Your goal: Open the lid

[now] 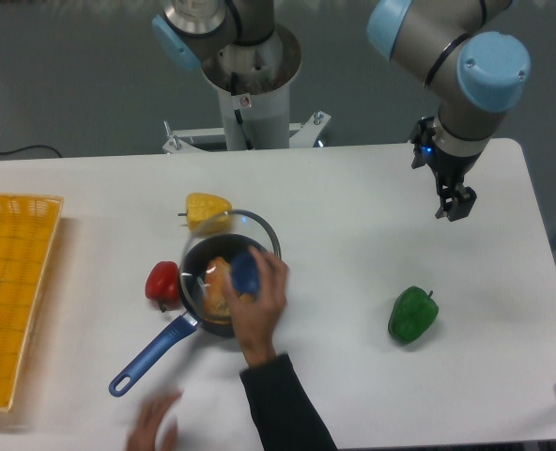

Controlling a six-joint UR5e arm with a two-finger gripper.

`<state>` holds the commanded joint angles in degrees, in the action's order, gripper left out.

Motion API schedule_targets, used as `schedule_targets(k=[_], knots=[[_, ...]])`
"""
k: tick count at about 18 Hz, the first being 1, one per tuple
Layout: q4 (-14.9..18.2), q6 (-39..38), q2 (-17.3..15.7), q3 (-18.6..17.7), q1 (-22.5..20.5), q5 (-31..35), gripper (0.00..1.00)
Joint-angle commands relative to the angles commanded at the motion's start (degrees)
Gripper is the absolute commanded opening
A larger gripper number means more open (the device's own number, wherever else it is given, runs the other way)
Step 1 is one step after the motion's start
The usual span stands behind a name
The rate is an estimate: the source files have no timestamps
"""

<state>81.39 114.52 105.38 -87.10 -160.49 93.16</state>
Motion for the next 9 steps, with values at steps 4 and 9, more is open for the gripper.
schedule_targets(k=[4, 9], knots=[[0.00, 0.53, -0.17, -0.70, 0.00, -0.26, 1.00], [-0.09, 0.44, -1.67, -2.28, 0.09, -0.26, 1.00]])
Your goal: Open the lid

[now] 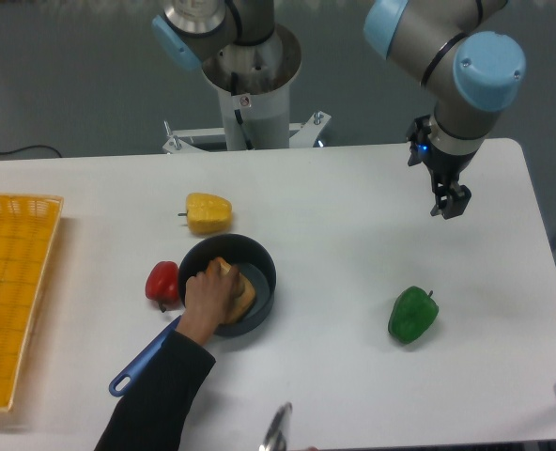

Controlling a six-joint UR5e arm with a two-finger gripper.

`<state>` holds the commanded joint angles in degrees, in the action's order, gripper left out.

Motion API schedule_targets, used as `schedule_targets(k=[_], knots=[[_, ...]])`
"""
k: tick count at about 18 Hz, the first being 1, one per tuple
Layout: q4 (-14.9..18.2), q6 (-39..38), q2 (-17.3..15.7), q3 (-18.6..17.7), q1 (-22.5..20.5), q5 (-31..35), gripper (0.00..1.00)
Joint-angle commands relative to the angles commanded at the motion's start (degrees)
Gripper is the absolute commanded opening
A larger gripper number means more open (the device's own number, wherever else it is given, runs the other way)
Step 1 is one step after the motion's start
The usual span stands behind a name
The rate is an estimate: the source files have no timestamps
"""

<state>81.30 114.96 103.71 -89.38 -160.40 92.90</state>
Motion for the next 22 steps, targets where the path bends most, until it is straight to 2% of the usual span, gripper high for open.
schedule_targets(k=[17, 22], knots=[[-0.09, -0.62, -1.06, -1.23, 0.09, -0.27, 1.00], [-0.26, -0.70, -1.06, -1.68, -0.26, -3.08, 1.00]])
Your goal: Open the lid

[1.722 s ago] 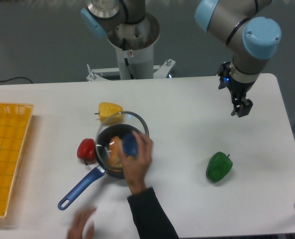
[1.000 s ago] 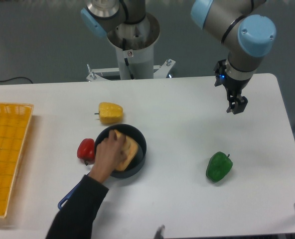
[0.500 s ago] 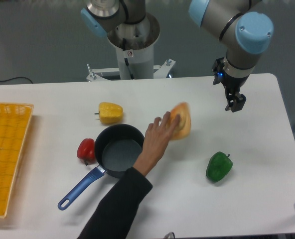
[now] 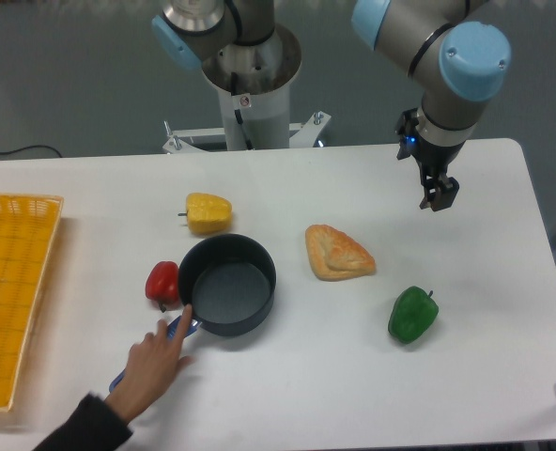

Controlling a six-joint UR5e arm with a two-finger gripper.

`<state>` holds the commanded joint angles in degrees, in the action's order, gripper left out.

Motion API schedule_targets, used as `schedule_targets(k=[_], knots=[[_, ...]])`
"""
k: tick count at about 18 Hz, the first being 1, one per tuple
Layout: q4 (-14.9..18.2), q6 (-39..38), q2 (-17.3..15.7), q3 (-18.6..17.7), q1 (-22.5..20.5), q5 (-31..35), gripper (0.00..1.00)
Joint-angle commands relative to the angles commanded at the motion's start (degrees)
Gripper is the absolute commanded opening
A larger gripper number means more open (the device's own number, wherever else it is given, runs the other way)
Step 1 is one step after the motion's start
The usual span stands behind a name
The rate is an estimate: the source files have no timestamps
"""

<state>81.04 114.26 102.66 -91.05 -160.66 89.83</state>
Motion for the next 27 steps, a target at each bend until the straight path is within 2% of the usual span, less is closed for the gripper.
schedule_targets(k=[3, 27], knots=[[-1.32, 0.26, -0.09, 0.00, 0.09, 0.79, 1.00], [-1.14, 0.00, -0.62, 0.09, 0.88, 2.46, 1.00]])
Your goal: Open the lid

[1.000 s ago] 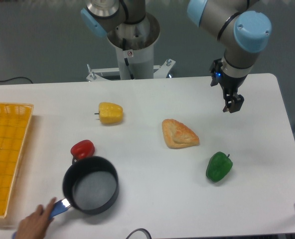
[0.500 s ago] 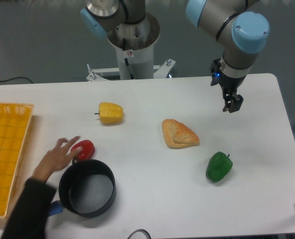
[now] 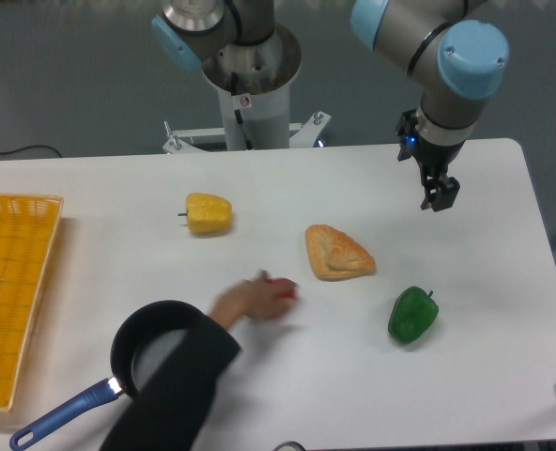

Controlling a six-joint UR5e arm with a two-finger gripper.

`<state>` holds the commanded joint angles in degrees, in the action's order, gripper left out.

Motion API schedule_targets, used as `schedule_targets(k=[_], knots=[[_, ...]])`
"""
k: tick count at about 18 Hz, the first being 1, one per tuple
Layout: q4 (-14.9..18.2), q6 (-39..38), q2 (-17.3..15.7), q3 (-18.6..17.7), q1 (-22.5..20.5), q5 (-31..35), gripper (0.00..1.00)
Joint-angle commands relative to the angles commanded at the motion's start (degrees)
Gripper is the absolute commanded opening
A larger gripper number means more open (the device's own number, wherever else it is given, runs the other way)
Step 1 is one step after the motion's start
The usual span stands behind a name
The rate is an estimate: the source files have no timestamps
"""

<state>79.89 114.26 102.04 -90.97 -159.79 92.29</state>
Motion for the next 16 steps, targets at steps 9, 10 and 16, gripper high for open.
schedule_targets(k=[9, 10, 16], knots=[[0.09, 0.09, 0.18, 0.44, -0.26, -0.70, 1.00], [0.09, 0.09, 0.18, 0.35, -0.26, -0.70, 1.00], [0.09, 0.18, 0.18, 0.35, -0.35, -0.70, 1.00]])
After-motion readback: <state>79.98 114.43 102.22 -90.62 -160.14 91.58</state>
